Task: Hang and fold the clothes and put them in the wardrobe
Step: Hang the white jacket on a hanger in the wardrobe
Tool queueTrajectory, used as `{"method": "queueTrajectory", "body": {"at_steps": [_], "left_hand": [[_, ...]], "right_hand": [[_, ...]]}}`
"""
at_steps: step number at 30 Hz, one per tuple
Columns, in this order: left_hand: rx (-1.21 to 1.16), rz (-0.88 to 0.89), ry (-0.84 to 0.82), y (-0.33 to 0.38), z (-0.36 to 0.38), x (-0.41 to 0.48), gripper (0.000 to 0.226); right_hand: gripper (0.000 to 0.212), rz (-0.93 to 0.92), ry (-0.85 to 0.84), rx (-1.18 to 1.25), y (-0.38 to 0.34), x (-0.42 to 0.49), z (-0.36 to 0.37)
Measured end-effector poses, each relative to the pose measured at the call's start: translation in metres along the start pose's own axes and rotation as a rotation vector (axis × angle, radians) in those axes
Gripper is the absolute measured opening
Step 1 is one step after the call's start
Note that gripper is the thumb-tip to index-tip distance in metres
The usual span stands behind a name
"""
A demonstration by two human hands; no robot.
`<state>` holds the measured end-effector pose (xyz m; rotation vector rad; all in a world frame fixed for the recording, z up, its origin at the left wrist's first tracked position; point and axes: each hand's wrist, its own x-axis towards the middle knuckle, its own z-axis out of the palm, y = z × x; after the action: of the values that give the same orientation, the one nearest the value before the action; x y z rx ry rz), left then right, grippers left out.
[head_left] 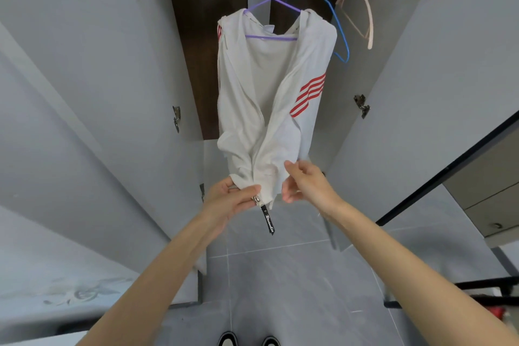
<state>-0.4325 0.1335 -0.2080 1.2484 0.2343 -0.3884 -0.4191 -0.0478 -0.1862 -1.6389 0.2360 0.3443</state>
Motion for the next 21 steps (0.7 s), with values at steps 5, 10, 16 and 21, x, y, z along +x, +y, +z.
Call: {"method": "queueTrajectory", "body": {"at_steps": [5, 10, 16, 21], "left_hand": [[0.109, 0.025, -0.008, -0.002, 0.008, 0.003, 0.027], [0.335, 0.090, -0.056, -0.005, 0.016, 0.003, 0.018], [0.347, 0.068, -0.155, -0.002, 0.010, 0.003, 0.030], [0.253, 0.014, -0.222, -0.004, 0.007, 0.003, 0.026]], "right_hand": [[0.049, 0.253, -0.131, -0.104, 0.024, -0.020, -0.006], [0.024, 0.230, -0.153, 0.151, 0.035, -0.021, 0.002], [0.014, 0.199, -0.134, 0.266, 0.041, -0.024, -0.001], [0.026, 0.264, -0.165, 0.317, 0.044, -0.021, -0.006]]}}
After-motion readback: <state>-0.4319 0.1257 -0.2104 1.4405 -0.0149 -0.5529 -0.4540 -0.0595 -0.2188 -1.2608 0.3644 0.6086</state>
